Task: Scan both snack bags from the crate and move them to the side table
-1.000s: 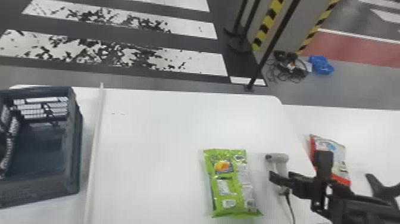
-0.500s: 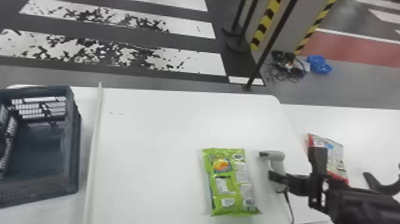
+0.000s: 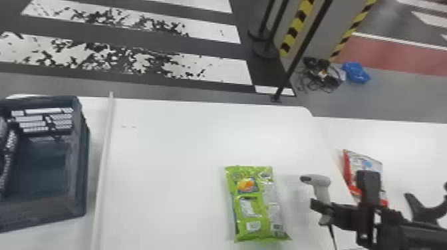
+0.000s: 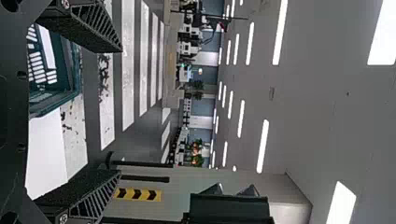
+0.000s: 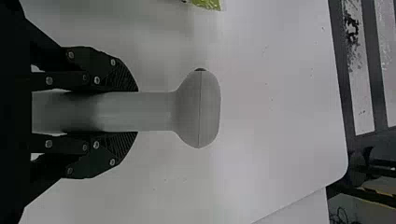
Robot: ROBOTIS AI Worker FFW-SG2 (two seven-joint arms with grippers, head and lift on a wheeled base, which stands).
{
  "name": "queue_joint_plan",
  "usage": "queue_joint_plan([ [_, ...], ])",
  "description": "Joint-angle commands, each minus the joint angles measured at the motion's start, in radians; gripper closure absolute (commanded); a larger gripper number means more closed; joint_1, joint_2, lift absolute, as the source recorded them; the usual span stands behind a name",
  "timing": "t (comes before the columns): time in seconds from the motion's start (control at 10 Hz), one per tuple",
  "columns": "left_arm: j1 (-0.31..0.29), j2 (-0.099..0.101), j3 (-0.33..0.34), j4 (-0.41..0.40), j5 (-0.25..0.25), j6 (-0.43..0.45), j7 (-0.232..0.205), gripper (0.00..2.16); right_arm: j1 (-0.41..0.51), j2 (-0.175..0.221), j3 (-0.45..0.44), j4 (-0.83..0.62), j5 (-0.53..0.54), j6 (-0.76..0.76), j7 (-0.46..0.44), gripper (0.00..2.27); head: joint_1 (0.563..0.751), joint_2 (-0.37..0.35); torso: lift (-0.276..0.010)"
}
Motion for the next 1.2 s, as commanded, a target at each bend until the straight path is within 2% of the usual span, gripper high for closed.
queue_joint_plan([
  [0.0,-0.013,0.006,-0.011,0.021,0.000,-0.009,0.002,0.07,0.100,0.041,-0.050,-0.169,-0.024,0.085,-0.053,2.24,0.695,-0.271,-0.029],
  [0.1,-0.019,0.014,-0.015,0.035,0.000,-0.015,0.003,0.07,0.156,0.069,-0.067,-0.264,-0.024,0.138,-0.094,2.24,0.695,-0.283,-0.029],
  [0.3,-0.019,0.021,-0.017,0.037,0.000,-0.015,0.003,0.07,0.225,0.113,-0.091,-0.379,-0.064,0.202,-0.105,2.24,0.695,-0.288,-0.029],
  [0.6,-0.018,0.028,-0.015,0.040,0.000,-0.024,0.003,0.07,0.317,0.172,-0.084,-0.527,-0.105,0.263,-0.102,2.24,0.695,-0.229,-0.029],
  [0.8,-0.016,0.026,-0.020,0.049,0.000,-0.045,0.002,0.07,0.372,0.198,-0.091,-0.592,-0.139,0.303,-0.100,2.24,0.695,-0.171,-0.029],
  [1.1,-0.015,0.021,-0.026,0.052,0.000,-0.055,0.000,0.07,0.452,0.219,-0.128,-0.654,-0.210,0.325,-0.057,2.24,0.695,-0.136,-0.029],
])
